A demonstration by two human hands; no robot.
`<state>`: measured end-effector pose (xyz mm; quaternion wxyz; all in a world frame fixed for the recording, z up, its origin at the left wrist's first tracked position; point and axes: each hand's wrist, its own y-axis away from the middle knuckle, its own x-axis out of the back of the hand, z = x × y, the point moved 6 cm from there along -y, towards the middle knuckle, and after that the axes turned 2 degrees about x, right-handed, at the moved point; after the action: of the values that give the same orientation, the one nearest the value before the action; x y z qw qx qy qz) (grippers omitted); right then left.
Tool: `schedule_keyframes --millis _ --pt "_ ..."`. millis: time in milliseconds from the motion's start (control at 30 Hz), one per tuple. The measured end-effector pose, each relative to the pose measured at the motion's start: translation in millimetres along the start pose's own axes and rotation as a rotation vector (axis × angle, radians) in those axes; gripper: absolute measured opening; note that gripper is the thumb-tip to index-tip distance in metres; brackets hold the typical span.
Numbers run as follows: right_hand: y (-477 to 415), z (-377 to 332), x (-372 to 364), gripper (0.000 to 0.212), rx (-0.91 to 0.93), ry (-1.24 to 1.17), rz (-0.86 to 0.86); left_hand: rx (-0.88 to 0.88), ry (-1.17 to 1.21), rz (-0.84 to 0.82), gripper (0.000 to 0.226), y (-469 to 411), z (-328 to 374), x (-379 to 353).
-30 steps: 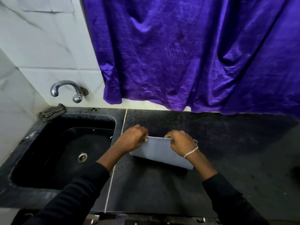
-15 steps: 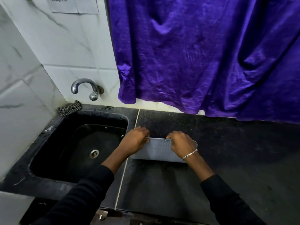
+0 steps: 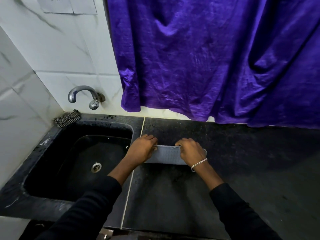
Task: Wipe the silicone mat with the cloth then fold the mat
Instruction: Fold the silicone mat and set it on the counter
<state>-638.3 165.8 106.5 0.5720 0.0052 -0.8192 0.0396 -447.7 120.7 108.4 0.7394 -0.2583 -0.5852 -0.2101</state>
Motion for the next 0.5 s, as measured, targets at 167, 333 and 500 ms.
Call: schedule_keyframes --millis 167,333,500 --pt "-4 3 -20 0.042 -0.002 0.014 -0.069 0.035 -0.027 -0.067 0.014 7 -1 -17" --pt "-9 7 -31 0.034 0.021 -0.062 -0.182 0.04 -0.047 -0.048 0.013 13 2 -25" --pt "-20 14 -28 0.025 -0.042 -0.276 -0.18 0.035 -0.065 -0.035 0.024 17 5 -28"
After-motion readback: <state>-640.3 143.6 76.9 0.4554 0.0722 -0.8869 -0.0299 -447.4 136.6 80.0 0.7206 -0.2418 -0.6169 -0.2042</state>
